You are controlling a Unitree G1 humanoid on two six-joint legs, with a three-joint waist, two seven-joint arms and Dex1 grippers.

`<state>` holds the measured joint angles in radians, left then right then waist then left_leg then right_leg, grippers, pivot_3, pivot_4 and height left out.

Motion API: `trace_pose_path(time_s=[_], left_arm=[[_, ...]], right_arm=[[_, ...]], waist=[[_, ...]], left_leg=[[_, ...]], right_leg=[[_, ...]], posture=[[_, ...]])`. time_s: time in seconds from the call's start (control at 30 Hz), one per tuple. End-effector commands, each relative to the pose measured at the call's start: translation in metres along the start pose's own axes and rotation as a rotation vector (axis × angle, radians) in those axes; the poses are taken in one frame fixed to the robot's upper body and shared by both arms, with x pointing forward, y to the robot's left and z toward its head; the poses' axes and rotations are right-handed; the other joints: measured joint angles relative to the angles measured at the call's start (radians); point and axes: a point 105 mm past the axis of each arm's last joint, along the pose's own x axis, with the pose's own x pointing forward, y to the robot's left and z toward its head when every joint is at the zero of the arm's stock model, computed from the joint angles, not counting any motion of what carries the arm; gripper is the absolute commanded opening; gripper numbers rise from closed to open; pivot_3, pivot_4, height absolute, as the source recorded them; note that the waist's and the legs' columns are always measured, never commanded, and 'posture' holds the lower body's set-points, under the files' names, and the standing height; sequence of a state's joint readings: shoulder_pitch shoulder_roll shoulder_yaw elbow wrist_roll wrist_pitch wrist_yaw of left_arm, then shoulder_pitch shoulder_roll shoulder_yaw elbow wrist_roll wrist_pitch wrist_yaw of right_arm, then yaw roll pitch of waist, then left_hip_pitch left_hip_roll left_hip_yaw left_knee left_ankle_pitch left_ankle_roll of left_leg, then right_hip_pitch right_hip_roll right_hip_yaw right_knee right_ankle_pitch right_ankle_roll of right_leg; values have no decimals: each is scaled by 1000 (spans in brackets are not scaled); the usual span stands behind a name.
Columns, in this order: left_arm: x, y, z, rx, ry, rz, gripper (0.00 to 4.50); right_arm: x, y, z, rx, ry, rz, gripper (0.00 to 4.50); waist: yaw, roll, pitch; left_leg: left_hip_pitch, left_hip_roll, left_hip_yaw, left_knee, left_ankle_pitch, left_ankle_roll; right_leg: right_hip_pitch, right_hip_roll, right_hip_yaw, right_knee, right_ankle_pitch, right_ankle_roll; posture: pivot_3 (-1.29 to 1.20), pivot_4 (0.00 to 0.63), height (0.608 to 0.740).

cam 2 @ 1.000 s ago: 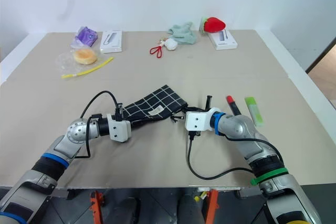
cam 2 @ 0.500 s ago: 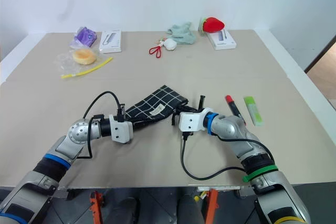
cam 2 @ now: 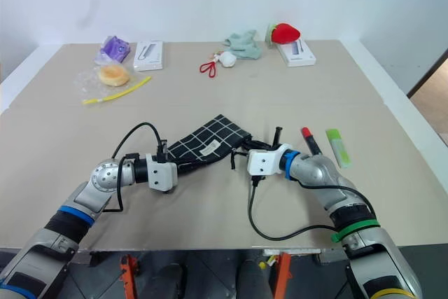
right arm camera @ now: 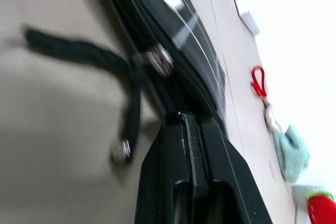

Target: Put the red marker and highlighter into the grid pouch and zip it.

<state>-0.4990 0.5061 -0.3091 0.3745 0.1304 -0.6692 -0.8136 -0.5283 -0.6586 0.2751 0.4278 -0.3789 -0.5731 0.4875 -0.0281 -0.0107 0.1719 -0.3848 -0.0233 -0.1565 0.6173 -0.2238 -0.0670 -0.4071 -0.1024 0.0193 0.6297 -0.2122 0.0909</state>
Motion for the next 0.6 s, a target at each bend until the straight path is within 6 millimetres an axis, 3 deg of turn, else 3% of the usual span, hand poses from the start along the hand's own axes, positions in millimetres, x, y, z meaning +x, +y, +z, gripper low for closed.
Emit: trace_pose_path(time_s=[0.03, 0.43, 0.6], left_arm=[[-1, 6, 5, 27, -18, 14, 0], [7, 8, 15, 22, -70, 10, 0], [8, 10, 18, 24, -83, 12, 0]], right_arm=[[-4, -19, 5, -16, -20, -62, 25], [24, -5, 30, -16, -104, -53, 25], [33, -7, 37, -125, -122, -74, 25]], waist=[[-2, 0, 0], [-6, 0, 0], [-11, 0, 0]], left_leg=[[0, 0, 0, 0, 0, 0], [0, 0, 1, 1, 0, 0], [1, 0, 1, 1, 0, 0]], right_leg=[[0, 0, 0, 0, 0, 0], [0, 0, 1, 0, 1, 0], [0, 1, 1, 1, 1, 0]], posture=[[0, 150, 740], [0, 150, 740], [0, 150, 740]])
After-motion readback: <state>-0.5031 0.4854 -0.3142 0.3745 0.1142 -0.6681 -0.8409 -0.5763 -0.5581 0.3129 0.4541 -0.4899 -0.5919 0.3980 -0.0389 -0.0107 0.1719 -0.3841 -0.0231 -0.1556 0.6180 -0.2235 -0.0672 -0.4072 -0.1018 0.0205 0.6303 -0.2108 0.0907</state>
